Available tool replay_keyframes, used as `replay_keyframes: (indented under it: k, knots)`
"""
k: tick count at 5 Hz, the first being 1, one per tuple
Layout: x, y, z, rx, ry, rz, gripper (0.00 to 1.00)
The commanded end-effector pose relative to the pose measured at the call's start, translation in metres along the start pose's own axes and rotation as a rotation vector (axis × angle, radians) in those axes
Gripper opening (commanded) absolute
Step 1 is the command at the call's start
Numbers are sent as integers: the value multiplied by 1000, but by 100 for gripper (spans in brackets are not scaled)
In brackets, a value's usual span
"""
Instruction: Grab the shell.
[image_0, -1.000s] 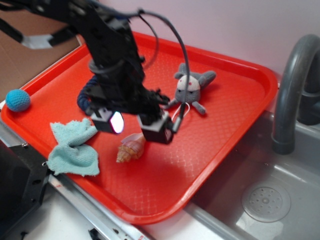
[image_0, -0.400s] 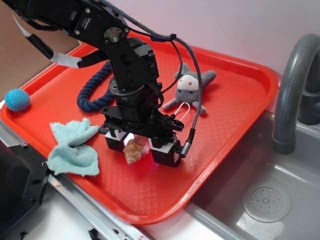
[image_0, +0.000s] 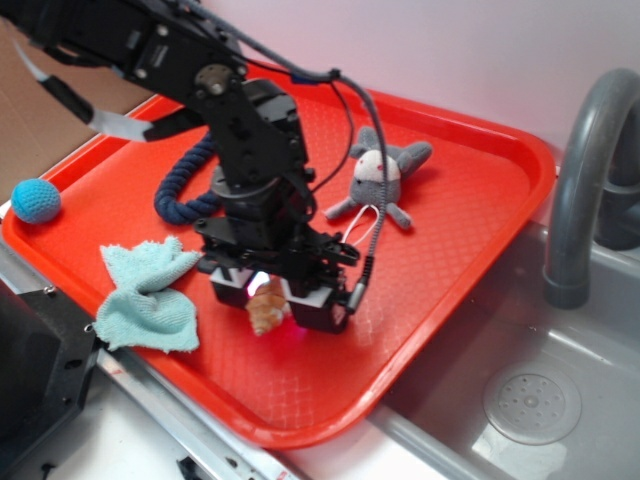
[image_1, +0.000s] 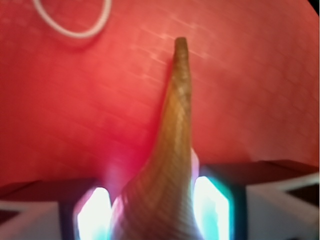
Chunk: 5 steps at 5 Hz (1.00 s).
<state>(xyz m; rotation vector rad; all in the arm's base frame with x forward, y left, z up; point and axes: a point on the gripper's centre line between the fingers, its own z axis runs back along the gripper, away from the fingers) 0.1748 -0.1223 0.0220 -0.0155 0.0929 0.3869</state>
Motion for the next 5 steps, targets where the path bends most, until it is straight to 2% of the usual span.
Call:
replay_keyframes:
  k: [1, 2, 3, 4, 5]
  knots:
    - [9, 13, 105, -225, -72, -303, 0]
    - [-3, 19, 155, -228, -114, -428, 0]
    - [-14, 32, 203, -250, -196, -430, 0]
    - [-10, 35, 217, -253, -254, -373, 0]
    - [-11, 38, 209, -282, -311, -350, 0]
